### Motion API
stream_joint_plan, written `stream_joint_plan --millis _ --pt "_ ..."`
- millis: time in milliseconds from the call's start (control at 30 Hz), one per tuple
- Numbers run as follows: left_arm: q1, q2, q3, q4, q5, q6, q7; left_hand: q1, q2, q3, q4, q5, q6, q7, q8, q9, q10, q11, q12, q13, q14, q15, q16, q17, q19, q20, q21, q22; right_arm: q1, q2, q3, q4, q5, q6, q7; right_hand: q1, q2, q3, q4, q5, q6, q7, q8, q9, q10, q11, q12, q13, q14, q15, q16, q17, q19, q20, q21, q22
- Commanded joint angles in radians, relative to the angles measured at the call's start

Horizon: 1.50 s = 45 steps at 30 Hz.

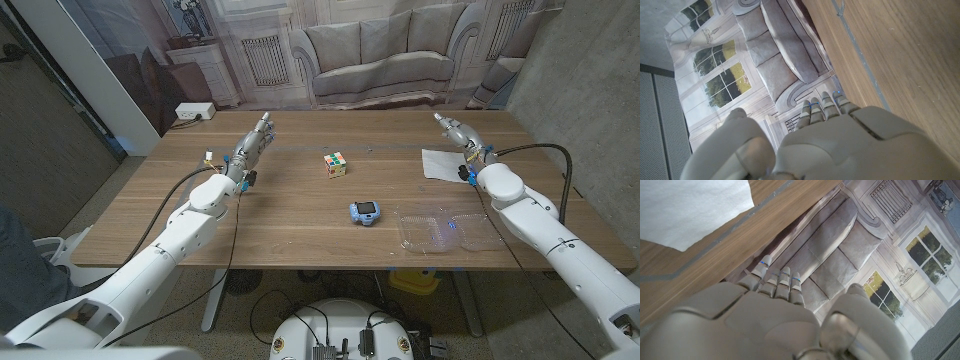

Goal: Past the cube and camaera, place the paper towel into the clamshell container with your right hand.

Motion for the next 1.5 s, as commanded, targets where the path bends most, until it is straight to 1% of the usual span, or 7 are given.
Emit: stream_joint_plan --millis 33,133,367,733,833,1067,1500 --pt "-0.005 0.002 0.004 -0.006 0.001 0.012 -0.002 0.008 0.002 0.0 -0.004 -0.004 0.01 -0.002 0.004 0.005 0.009 -0.003 0.007 0.003 0.004 0.001 0.002 0.002 0.001 -0.042 0.002 0.002 -0.002 -0.03 -0.02 -0.034 -0.052 -0.059 -0.044 0.007 0.0 0.002 -0.006 0.004 -0.001 -0.009 0.006 0.005 -0.003 0.002 0.003 0.004 0.004 0.014 -0.001 0.004 -0.002 -0.041 -0.009 0.002" --pt "-0.004 0.003 0.003 -0.008 0.002 0.011 -0.001 0.009 0.003 -0.001 -0.004 -0.004 0.01 -0.003 0.003 0.005 0.009 -0.005 0.007 0.003 0.004 0.0 0.002 0.002 0.0 -0.041 0.002 0.002 -0.004 -0.04 -0.025 -0.051 -0.066 -0.089 -0.051 0.01 0.002 0.002 -0.008 0.005 -0.003 -0.012 0.004 0.006 -0.012 0.003 -0.002 0.004 -0.01 0.023 -0.008 0.004 -0.019 -0.032 -0.021 0.002" --pt "-0.002 0.005 0.002 -0.012 0.003 0.006 -0.002 0.009 0.003 -0.002 -0.004 -0.005 0.012 -0.004 0.003 0.005 0.009 -0.005 0.006 0.003 0.004 0.0 0.002 0.002 -0.001 -0.036 0.001 0.002 -0.012 -0.063 -0.033 -0.095 -0.094 -0.161 -0.067 0.012 0.004 0.002 -0.01 0.006 -0.005 -0.018 0.002 0.006 -0.02 0.009 -0.006 0.005 -0.026 0.031 -0.015 0.005 -0.037 -0.028 -0.035 0.003" --pt "0.007 0.001 -0.001 -0.012 0.003 -0.011 0.001 0.01 0.004 -0.004 -0.004 -0.006 0.014 -0.004 0.003 0.005 0.01 -0.007 0.006 0.003 0.003 -0.001 0.001 0.002 -0.003 -0.033 0.0 0.002 -0.016 -0.089 -0.053 -0.143 -0.152 -0.253 -0.104 0.019 0.01 0.005 -0.014 0.007 -0.006 -0.02 0.001 0.006 -0.025 0.011 -0.009 0.005 -0.031 0.034 -0.016 0.005 -0.041 -0.027 -0.042 0.003" --pt "0.014 0.0 -0.004 -0.016 0.002 -0.015 0.005 0.01 0.005 -0.004 -0.004 -0.006 0.014 -0.004 0.003 0.005 0.01 -0.006 0.006 0.003 0.003 0.0 0.0 0.003 -0.004 -0.032 0.0 0.002 -0.014 -0.094 -0.06 -0.148 -0.162 -0.267 -0.105 0.023 0.012 0.007 -0.017 0.008 -0.007 -0.021 0.001 0.006 -0.026 0.005 -0.009 0.005 -0.032 0.033 -0.016 0.005 -0.04 -0.026 -0.045 0.003" --pt "0.028 0.003 -0.007 -0.026 -0.002 -0.012 0.013 0.01 0.005 -0.005 -0.004 -0.007 0.015 -0.005 0.003 0.005 0.01 -0.006 0.005 0.003 0.002 -0.001 0.0 0.003 -0.004 -0.031 -0.001 0.002 -0.007 -0.099 -0.076 -0.15 -0.189 -0.287 -0.117 0.036 0.02 0.013 -0.023 0.01 -0.008 -0.023 0.0 0.006 -0.025 0.007 -0.009 0.005 -0.03 0.032 -0.015 0.004 -0.038 -0.027 -0.049 0.003" --pt "0.029 0.002 -0.007 -0.015 -0.006 -0.019 0.003 0.012 0.008 -0.007 -0.004 -0.008 0.016 -0.006 0.002 0.006 0.011 -0.009 0.005 0.003 0.002 -0.001 0.0 0.003 -0.006 -0.029 -0.001 0.002 0.002 -0.117 -0.112 -0.187 -0.257 -0.381 -0.129 0.051 0.024 0.018 -0.033 0.011 -0.007 -0.024 0.001 0.006 -0.025 0.005 -0.009 0.005 -0.03 0.03 -0.015 0.004 -0.038 -0.025 -0.055 0.003"
